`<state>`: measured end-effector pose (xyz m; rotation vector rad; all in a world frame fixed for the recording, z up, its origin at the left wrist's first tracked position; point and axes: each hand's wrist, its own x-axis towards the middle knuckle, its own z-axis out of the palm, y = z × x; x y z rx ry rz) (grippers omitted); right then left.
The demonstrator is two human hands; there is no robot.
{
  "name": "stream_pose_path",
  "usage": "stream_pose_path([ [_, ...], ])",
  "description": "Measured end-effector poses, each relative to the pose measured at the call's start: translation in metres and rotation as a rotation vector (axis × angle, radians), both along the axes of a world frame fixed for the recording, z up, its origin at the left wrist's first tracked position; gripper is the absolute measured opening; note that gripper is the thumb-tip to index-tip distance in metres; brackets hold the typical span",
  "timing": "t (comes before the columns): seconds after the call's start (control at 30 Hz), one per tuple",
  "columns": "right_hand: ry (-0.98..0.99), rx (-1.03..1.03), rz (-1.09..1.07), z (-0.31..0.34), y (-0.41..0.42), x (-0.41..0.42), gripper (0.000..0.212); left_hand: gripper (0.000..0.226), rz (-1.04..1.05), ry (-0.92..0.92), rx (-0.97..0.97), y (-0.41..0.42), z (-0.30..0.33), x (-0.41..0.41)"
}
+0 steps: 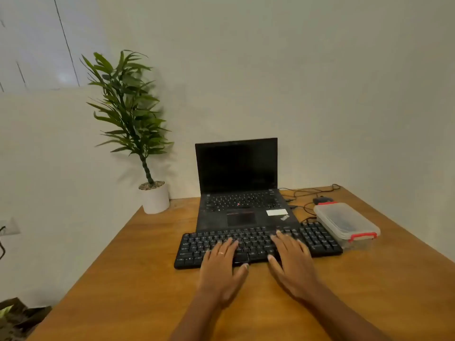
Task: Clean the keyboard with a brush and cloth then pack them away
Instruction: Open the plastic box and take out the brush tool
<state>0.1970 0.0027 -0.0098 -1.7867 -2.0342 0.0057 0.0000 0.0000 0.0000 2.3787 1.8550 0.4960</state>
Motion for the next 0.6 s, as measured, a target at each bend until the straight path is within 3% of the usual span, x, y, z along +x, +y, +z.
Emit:
stream_pose_path([
  [0.07,-0.046,-0.054,-0.009,-0.012,-0.001,-0.001,0.088,0.071,0.021,-0.009,-0.057,-0.002,-0.009,-0.005],
  [0.13,-0.079,-0.075,-0.036,-0.022,-0.001,0.001,0.095,0.072,0.057,0.034,-0.062,-0.002,-0.020,-0.011],
  [0.6,-0.136,-0.114,-0.005,-0.019,-0.030,0.000,0.094,0.072,0.047,0.048,-0.056,-0.031,-0.021,-0.021],
])
